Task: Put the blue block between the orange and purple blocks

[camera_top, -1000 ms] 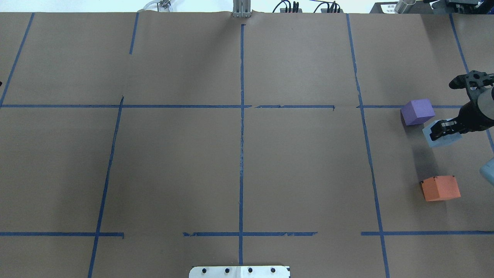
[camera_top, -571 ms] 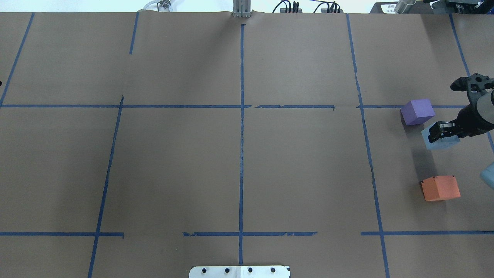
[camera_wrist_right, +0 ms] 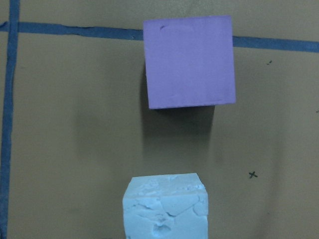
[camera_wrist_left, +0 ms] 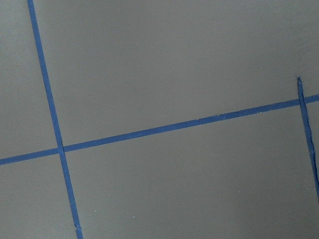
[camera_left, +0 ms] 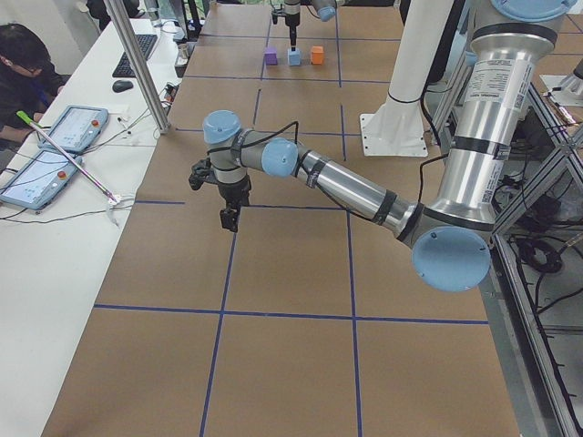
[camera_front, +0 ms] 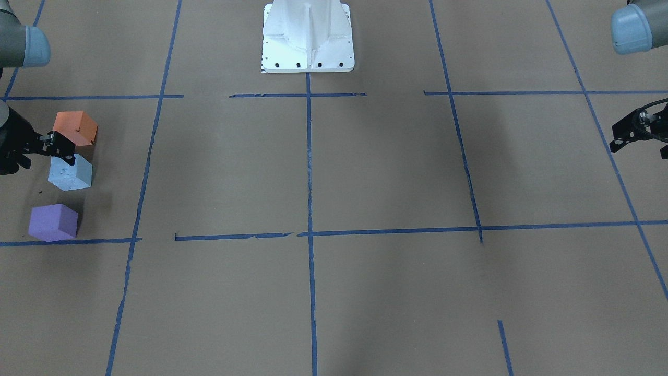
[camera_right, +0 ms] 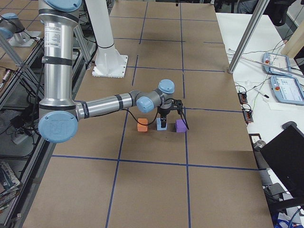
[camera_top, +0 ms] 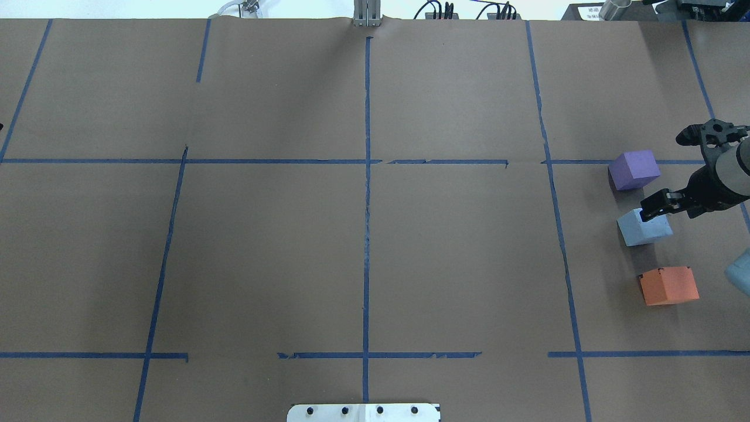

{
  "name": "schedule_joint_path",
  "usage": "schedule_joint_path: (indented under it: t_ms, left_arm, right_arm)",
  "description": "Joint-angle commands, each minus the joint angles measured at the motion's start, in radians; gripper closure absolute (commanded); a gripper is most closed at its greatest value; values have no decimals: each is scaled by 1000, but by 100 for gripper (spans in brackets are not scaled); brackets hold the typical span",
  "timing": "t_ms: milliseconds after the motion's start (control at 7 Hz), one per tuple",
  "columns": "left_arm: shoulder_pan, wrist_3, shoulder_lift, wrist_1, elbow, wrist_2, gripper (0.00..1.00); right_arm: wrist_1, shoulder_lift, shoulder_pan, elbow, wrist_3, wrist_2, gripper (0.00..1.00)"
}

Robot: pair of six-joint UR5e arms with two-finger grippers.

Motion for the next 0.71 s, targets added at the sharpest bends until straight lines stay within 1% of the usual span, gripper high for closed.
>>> schedule_joint_path:
  t_ms: [0, 143, 286, 429, 571]
  left_arm:
    - [0, 11, 2, -1, 0, 2, 0]
    - [-2, 60, 6, 0, 18, 6, 0]
    - [-49, 164, 12, 3, 47, 11, 0]
    - [-133, 304, 12, 2, 122, 11, 0]
    - [-215, 438, 12, 3, 194, 6, 0]
  right_arm:
    - [-13, -8, 55, 45, -26, 15, 0]
    - [-14, -34, 116, 48, -130, 39, 0]
    - [-17, -68, 195, 45, -251, 68, 0]
    - [-96, -83, 304, 49, -420, 90, 0]
    - [-205, -83, 399, 49, -597, 100, 0]
